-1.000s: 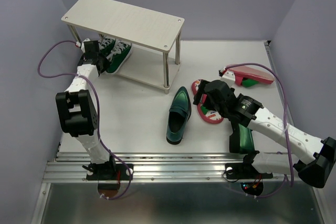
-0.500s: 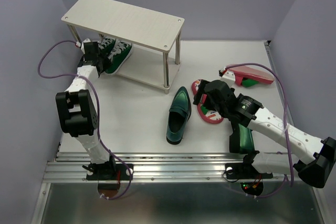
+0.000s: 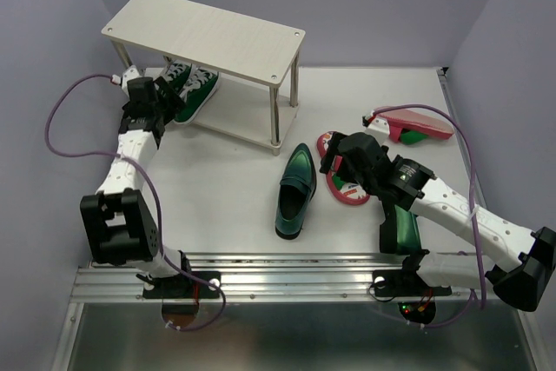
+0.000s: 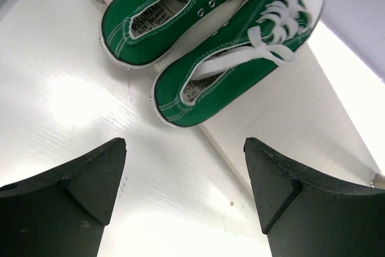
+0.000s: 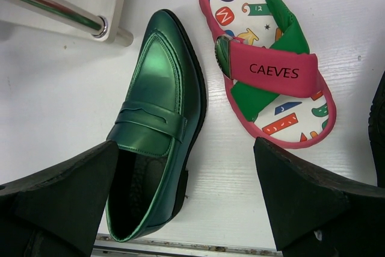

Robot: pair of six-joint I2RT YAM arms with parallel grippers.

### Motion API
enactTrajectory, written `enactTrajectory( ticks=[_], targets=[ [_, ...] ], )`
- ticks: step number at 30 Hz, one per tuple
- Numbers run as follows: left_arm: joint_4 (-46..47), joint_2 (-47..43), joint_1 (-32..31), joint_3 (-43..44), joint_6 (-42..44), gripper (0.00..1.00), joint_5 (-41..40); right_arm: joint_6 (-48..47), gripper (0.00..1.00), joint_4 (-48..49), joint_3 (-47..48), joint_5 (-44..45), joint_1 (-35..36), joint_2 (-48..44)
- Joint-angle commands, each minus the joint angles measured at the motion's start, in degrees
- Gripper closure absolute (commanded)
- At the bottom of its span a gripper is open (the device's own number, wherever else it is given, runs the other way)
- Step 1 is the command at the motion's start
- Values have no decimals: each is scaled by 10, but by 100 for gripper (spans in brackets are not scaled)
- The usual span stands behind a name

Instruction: Place and organize the shoes onto the shoe shelf

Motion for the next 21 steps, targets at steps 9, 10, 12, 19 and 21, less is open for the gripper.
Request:
enactTrajectory(
  ticks=[9,10,12,19,21],
  targets=[
    [-55,-284,-11,-107,6,8,-31,7,0,-13,-23,54,-5,-36],
    [-65,-297,-14,-112,9,8,-31,7,0,-13,-27,53,-5,-41],
    [-96,-335,-37,-120,9,8,-29,10,0,-18,-40,49,-13,-52],
    [-165,-409,-179,-142,-34,9,-64,30,0,-38,-62,10,-13,-53],
    [-188,-418,-205,-142,-50,11,-72,21,0,-40,-60,-10,-13,-48]
  ],
)
